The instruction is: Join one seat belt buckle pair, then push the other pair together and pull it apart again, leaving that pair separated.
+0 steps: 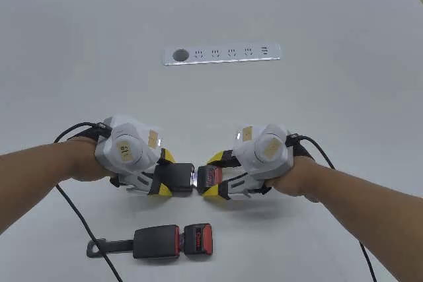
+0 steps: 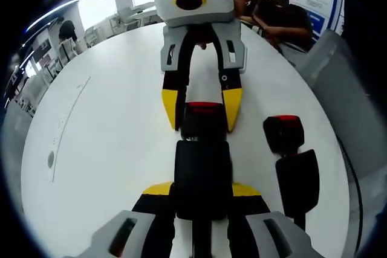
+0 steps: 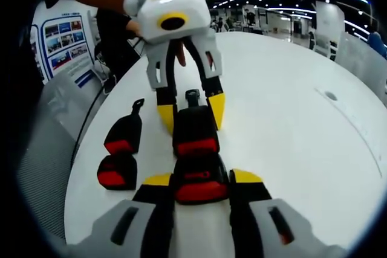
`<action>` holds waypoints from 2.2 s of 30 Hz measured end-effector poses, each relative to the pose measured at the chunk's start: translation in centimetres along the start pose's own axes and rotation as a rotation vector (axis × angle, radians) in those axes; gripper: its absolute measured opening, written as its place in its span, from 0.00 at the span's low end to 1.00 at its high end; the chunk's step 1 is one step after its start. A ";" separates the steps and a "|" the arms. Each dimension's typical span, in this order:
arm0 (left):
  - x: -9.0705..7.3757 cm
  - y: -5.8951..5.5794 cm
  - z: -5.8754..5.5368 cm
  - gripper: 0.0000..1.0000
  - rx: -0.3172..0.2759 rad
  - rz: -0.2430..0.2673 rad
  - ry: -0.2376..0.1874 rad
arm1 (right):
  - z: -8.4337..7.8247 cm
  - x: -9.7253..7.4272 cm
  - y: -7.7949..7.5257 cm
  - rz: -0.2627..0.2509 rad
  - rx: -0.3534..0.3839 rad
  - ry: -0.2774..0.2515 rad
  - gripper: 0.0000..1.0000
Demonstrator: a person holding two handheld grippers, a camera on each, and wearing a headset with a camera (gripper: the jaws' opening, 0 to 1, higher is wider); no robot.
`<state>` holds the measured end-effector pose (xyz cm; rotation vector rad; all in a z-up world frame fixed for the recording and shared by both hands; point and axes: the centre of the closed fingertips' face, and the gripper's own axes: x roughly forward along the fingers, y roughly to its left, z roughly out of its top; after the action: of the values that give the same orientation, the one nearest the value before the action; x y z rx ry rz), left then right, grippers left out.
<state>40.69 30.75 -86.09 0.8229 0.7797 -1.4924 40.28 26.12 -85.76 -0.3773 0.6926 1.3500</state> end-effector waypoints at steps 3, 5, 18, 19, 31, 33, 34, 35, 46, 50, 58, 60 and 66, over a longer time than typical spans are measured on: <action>0.0 0.0 0.0 0.34 0.005 -0.002 0.008 | 0.0 0.0 0.0 0.004 -0.007 0.012 0.35; -0.1 0.0 0.0 0.34 0.007 -0.003 0.011 | 0.0 0.0 0.0 0.004 -0.006 0.015 0.35; -0.1 0.0 -0.1 0.34 0.005 -0.003 0.017 | 0.0 0.1 -0.1 0.002 -0.009 0.023 0.35; -0.1 0.0 -0.1 0.34 0.006 -0.003 0.017 | 0.0 0.1 -0.1 0.002 -0.008 0.023 0.35; -0.1 0.0 0.0 0.34 0.005 -0.003 0.020 | 0.0 0.1 0.0 0.001 -0.008 0.023 0.35; -0.1 0.0 0.0 0.34 0.004 -0.003 0.020 | 0.0 0.1 0.0 0.001 -0.007 0.022 0.35; -0.1 0.0 0.0 0.34 0.004 -0.003 0.020 | 0.0 0.1 -0.1 0.002 -0.007 0.023 0.35; -0.1 0.0 -0.1 0.34 0.005 -0.004 0.020 | 0.0 0.1 -0.1 0.002 -0.007 0.023 0.35; -0.1 0.0 -0.1 0.34 0.006 -0.004 0.021 | 0.0 0.1 0.0 -0.001 -0.006 0.024 0.35; -0.1 0.0 -0.1 0.34 0.007 -0.004 0.022 | 0.0 0.1 0.0 -0.001 -0.005 0.023 0.35; -0.1 -0.1 0.0 0.34 0.007 -0.004 0.023 | 0.0 0.1 0.0 -0.004 -0.005 0.024 0.35; 0.0 -0.1 0.0 0.34 0.008 -0.003 0.024 | 0.0 0.0 0.0 -0.006 -0.006 0.024 0.35; 0.0 -0.1 0.0 0.34 0.009 -0.003 0.023 | -0.1 0.0 0.1 -0.005 -0.010 0.024 0.36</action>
<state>40.61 30.76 -86.08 0.8466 0.7922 -1.4926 40.16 26.12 -85.79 -0.4031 0.7047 1.3467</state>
